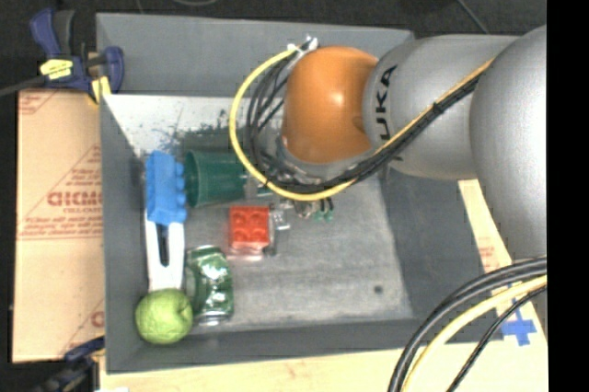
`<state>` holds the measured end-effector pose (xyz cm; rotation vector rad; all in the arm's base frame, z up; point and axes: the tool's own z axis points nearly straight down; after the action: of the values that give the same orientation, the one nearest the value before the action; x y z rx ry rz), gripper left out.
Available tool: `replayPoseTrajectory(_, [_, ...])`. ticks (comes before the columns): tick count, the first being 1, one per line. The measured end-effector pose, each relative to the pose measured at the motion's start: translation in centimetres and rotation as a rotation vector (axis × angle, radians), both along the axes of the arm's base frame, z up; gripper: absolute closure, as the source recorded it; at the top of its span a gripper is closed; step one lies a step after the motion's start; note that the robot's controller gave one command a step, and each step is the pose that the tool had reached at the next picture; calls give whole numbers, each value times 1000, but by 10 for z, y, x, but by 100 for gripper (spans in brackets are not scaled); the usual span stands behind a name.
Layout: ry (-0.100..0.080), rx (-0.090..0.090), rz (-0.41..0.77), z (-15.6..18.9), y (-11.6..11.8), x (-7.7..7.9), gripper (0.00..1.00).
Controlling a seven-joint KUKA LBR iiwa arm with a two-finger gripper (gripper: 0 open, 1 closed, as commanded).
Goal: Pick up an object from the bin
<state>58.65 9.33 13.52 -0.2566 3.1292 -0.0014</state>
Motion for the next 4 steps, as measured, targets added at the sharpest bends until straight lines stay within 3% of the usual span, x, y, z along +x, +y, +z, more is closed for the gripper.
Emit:
replayPoseTrajectory(1, [-6,0,50,-16,3,5,0])
replayPoseTrajectory(2, [-1,4,-56,-55,8,10,100])
replayPoseTrajectory(4, [3,3,-56,-52,8,9,100])
